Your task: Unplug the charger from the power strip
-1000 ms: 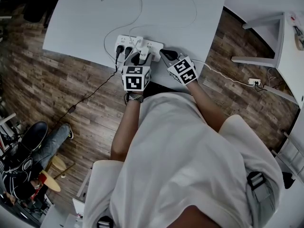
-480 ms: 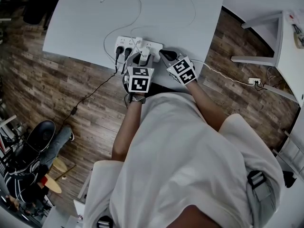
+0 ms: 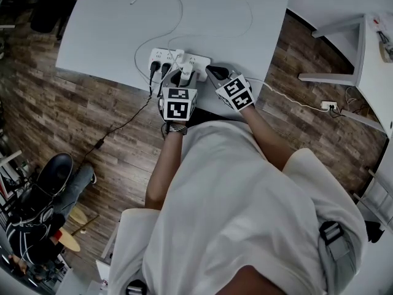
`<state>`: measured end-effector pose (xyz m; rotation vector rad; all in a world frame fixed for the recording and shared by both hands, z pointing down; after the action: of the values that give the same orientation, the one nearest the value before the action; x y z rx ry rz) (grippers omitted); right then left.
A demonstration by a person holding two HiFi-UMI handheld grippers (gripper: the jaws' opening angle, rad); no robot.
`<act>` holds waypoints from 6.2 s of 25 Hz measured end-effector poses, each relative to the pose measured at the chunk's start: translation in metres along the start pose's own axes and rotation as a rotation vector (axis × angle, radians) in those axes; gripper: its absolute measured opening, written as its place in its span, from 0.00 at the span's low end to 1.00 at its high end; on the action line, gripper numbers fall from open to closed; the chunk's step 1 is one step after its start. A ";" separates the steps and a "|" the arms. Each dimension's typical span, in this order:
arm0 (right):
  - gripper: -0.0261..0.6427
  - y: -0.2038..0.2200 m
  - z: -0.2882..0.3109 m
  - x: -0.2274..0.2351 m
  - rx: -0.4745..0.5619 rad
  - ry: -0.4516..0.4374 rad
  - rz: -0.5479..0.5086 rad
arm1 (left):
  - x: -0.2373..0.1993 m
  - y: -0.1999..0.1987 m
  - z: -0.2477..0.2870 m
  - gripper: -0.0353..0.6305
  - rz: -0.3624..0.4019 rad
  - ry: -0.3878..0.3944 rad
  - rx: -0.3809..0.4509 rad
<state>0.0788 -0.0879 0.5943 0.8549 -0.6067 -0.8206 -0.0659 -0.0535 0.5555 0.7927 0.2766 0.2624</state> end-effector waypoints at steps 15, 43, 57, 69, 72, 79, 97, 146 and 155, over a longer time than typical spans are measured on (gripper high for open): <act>0.05 -0.002 0.004 0.000 -0.002 0.004 -0.001 | -0.006 -0.002 0.000 0.27 -0.041 0.011 0.003; 0.04 0.003 0.002 -0.001 0.011 0.029 -0.018 | -0.001 0.014 -0.029 0.27 -0.227 0.254 0.093; 0.04 0.009 -0.015 -0.003 0.065 0.060 0.100 | 0.011 0.048 -0.013 0.27 -0.384 0.361 0.016; 0.04 0.005 -0.021 -0.005 0.071 0.069 0.110 | 0.008 0.060 -0.007 0.28 -0.417 0.307 0.010; 0.04 0.006 -0.022 -0.006 0.071 0.070 0.109 | 0.003 0.060 -0.008 0.33 -0.372 0.248 0.003; 0.04 0.006 -0.023 -0.007 0.065 0.068 0.111 | -0.007 0.060 -0.014 0.38 -0.324 0.159 -0.001; 0.04 -0.018 -0.033 -0.025 0.135 0.090 0.091 | -0.044 0.069 -0.075 0.53 -0.270 -0.066 0.171; 0.04 -0.329 -0.185 -0.048 0.738 0.349 -0.266 | -0.046 -0.244 -0.248 0.06 0.427 -0.088 0.810; 0.04 -0.329 -0.177 -0.041 0.727 0.339 -0.234 | -0.050 -0.251 -0.242 0.06 0.407 -0.057 0.828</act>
<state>0.0641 -0.1120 0.2196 1.7166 -0.5069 -0.6371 -0.1632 -0.0794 0.2180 1.6790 0.1611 0.5199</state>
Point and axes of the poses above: the fingertips, and each gripper's own axes: z forward along the fingers, x to its right, y out of its underside, the point moved 9 cm from there along -z, backward along the fingers, and after that the axes turned 4 degrees about x, right-handed, at the moved point
